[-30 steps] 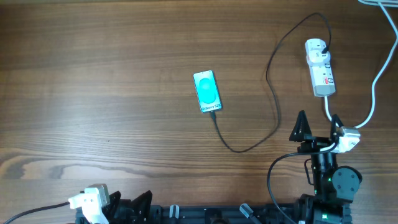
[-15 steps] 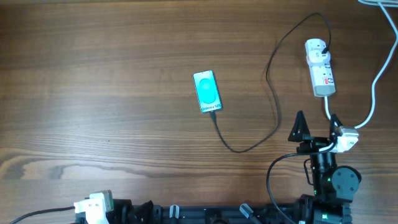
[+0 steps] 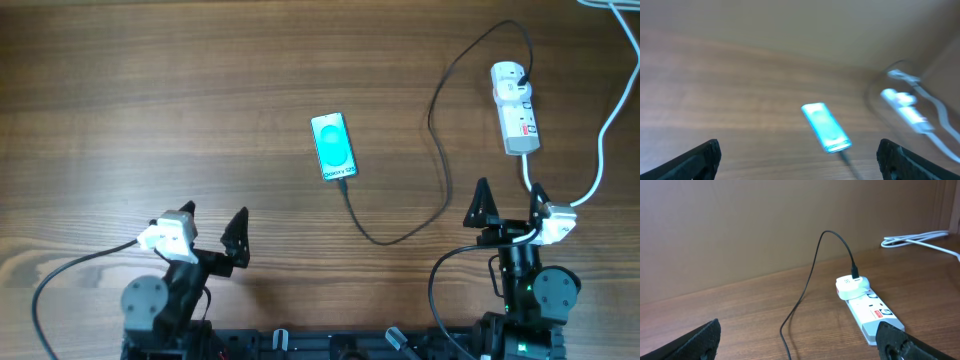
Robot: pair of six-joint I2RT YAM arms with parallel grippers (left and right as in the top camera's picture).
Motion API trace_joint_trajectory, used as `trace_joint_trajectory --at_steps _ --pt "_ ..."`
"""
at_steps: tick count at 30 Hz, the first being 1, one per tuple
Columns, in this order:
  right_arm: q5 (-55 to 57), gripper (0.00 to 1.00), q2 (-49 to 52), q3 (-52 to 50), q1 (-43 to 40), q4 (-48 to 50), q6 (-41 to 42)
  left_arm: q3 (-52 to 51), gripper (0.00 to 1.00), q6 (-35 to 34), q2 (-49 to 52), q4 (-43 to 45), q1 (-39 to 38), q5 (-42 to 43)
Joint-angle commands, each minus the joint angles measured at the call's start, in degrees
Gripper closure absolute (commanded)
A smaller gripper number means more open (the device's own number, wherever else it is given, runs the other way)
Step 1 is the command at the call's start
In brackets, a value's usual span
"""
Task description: Plug charger to phone and switch on socket
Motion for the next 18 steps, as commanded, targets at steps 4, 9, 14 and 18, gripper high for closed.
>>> trace_joint_trajectory --at_steps 4,9,14,18 --pt "0.52 0.00 -0.26 -0.04 0.28 0.28 -0.17 -8.00 0.00 6.60 -0.57 4.46 0.07 -15.02" --pt "0.52 0.00 -0.26 -0.04 0.28 0.28 -0.20 -13.64 0.00 10.34 -0.57 21.22 0.07 -15.96" --pt "0.52 0.00 -0.26 -0.04 0.28 0.28 -0.20 -14.40 0.00 12.68 -0.57 22.88 0.33 -17.46" --pt "0.52 0.00 -0.26 -0.04 0.28 0.28 -0.20 -14.38 0.00 15.43 -0.57 22.73 -0.22 -16.57"
